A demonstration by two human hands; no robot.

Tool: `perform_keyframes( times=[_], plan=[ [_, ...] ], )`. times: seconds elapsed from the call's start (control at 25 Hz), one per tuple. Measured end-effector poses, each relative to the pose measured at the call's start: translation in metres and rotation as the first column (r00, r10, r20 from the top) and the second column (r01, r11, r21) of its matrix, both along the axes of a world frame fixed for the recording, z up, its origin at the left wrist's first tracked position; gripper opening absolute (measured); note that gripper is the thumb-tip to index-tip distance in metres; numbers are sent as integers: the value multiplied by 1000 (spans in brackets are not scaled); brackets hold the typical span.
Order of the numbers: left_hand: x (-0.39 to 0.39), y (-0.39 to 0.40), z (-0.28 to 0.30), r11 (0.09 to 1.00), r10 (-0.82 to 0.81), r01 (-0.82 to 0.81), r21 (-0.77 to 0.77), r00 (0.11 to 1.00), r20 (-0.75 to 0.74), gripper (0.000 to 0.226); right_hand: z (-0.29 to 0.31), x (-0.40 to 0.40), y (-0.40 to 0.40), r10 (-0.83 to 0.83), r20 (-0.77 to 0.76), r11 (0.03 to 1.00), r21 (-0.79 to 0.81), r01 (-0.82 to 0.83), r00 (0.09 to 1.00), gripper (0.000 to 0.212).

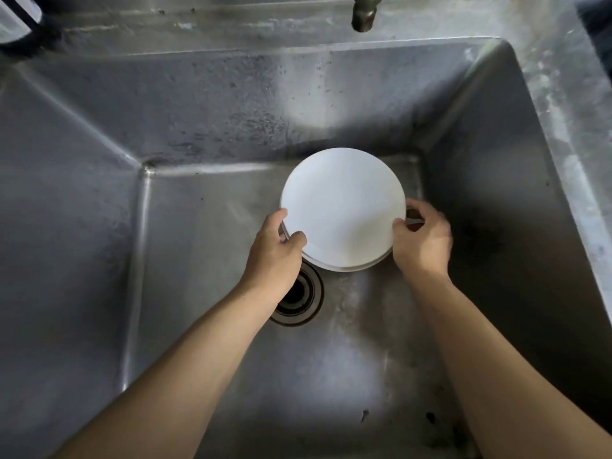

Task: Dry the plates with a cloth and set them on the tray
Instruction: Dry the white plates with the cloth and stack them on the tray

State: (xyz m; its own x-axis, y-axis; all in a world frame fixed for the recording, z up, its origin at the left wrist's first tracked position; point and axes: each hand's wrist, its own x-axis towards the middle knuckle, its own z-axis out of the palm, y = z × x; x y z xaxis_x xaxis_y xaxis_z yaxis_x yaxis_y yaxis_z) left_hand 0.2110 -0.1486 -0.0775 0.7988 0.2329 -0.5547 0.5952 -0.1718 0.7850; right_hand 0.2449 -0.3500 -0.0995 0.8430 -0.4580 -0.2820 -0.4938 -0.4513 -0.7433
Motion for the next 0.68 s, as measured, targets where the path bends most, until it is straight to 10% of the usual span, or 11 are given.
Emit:
perform_keyframes(
  times=[0.68],
  plan=[
    [-50,7,44,911,362,-347,-223,932,29,52,49,-47,24,42,52,983,176,-51,998,37]
  ],
)
